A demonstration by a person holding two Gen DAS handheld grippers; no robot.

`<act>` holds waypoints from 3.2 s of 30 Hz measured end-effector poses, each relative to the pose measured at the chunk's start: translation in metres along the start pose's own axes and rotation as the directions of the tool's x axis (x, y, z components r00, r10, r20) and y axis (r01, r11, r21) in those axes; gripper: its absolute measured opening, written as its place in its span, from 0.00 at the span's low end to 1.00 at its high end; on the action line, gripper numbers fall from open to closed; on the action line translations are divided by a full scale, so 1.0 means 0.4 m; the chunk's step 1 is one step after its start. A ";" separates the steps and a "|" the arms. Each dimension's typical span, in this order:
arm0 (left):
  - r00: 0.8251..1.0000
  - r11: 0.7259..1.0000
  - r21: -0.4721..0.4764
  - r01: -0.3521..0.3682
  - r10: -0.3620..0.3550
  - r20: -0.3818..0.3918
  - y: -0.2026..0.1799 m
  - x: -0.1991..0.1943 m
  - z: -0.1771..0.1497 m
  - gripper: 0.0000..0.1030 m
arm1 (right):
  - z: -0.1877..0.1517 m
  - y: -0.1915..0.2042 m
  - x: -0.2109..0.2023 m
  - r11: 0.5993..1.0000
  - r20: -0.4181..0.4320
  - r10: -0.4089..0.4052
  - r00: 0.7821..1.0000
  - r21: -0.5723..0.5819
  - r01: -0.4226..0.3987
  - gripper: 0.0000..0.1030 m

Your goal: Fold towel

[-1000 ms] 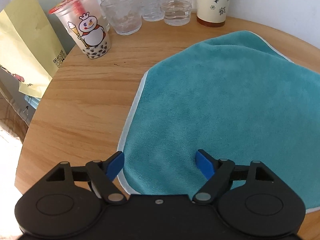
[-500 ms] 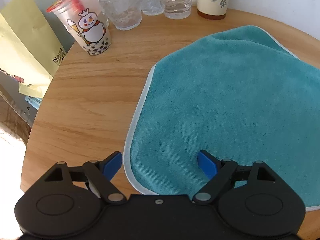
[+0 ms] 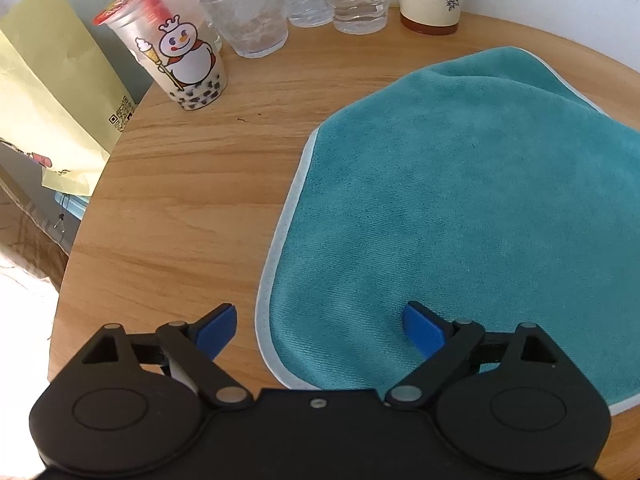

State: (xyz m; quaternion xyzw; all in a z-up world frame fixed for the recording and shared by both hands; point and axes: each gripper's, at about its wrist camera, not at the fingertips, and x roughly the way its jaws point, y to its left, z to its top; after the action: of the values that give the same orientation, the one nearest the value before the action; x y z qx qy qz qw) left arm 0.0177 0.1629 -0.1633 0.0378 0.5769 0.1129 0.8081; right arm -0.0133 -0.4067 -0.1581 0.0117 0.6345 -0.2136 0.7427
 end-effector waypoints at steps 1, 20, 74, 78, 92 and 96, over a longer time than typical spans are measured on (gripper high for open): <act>1.000 1.000 0.000 0.000 0.000 -0.002 0.001 -0.001 0.000 0.90 | -0.015 -0.009 -0.003 1.000 -0.008 0.004 1.000 0.005 -0.004 0.07; 1.000 1.000 0.013 -0.011 0.011 -0.019 0.017 0.001 0.002 0.92 | -0.060 0.010 -0.084 0.988 0.180 0.066 0.981 -0.151 -0.038 0.26; 0.947 0.963 0.248 0.108 -0.176 0.268 -0.162 0.004 0.335 0.81 | 0.304 0.280 -0.011 0.867 0.261 0.384 0.886 -0.431 -0.248 0.42; 0.944 0.934 0.316 0.167 -0.244 0.221 -0.193 0.039 0.359 0.81 | 0.335 0.268 -0.001 0.839 0.238 0.411 0.880 -0.475 -0.263 0.50; 0.937 0.828 0.513 0.227 -0.330 0.118 -0.294 0.072 0.340 0.18 | 0.402 0.334 0.028 0.701 0.093 0.406 0.909 -0.670 -0.245 0.26; 0.948 0.821 0.547 0.162 -0.283 0.144 -0.312 0.072 0.332 0.09 | 0.396 0.319 0.005 0.695 0.068 0.429 0.901 -0.662 -0.281 0.15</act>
State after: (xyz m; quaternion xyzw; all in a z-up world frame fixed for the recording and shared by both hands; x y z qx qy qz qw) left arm 0.1690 0.0572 -0.1697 0.2027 0.4934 -0.1503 0.8324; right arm 0.1778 -0.3371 -0.1617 -0.1411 0.5689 0.1628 0.7937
